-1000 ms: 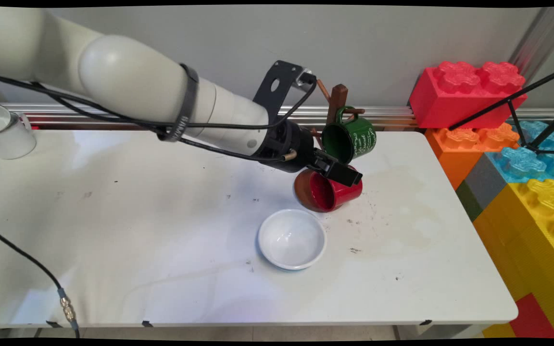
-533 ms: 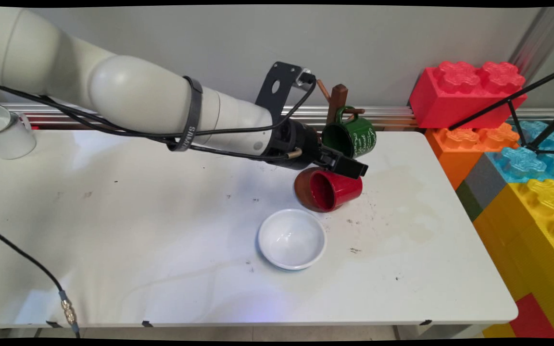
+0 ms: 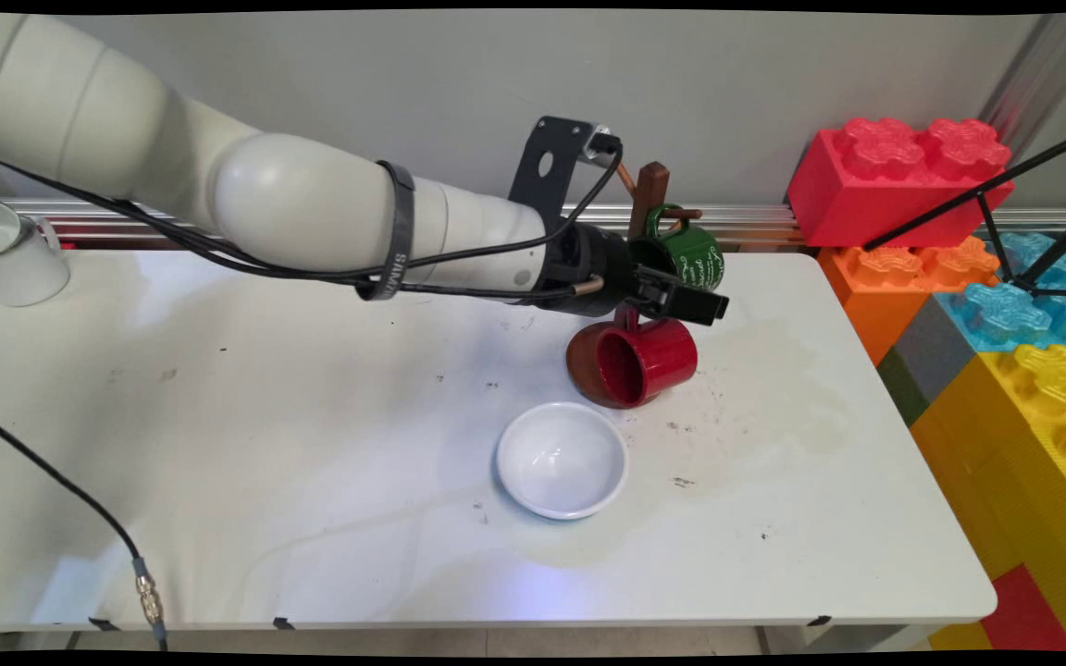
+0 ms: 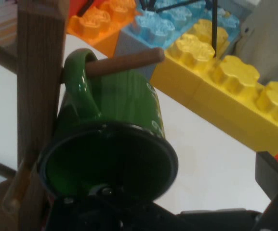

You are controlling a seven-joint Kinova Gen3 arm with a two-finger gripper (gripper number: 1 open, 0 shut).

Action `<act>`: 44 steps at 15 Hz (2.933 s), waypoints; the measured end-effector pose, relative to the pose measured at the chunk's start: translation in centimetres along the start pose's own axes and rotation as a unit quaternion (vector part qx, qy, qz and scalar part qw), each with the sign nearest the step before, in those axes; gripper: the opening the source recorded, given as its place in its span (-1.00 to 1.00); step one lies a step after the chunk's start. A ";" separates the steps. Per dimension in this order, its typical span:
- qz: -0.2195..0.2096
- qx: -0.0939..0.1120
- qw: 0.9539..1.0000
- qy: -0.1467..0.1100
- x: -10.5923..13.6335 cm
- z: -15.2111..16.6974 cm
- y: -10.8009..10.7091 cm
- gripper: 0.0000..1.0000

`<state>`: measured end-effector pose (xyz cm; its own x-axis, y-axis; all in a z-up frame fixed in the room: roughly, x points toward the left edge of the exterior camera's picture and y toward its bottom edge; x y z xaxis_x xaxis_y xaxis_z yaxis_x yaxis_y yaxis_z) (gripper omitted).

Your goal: Pick up the green mug from the rack, then place the picked object on the table

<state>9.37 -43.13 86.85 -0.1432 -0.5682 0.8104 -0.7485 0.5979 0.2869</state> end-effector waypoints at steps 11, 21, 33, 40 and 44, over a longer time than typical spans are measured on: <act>-0.042 -0.005 0.999 0.024 -0.1 2.4 -0.2 1.00; -0.061 -0.003 0.998 0.030 -0.4 2.5 -0.6 -1.00; -0.074 -0.007 0.997 0.025 -0.8 1.0 -0.8 -1.00; -0.085 -0.031 0.995 0.034 0.2 -0.2 0.3 -1.00; -0.093 -0.066 0.993 0.037 1.1 -1.5 2.5 -1.00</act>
<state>8.32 -41.41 89.17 0.0420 -0.6352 0.7712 -0.6660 0.5576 0.4955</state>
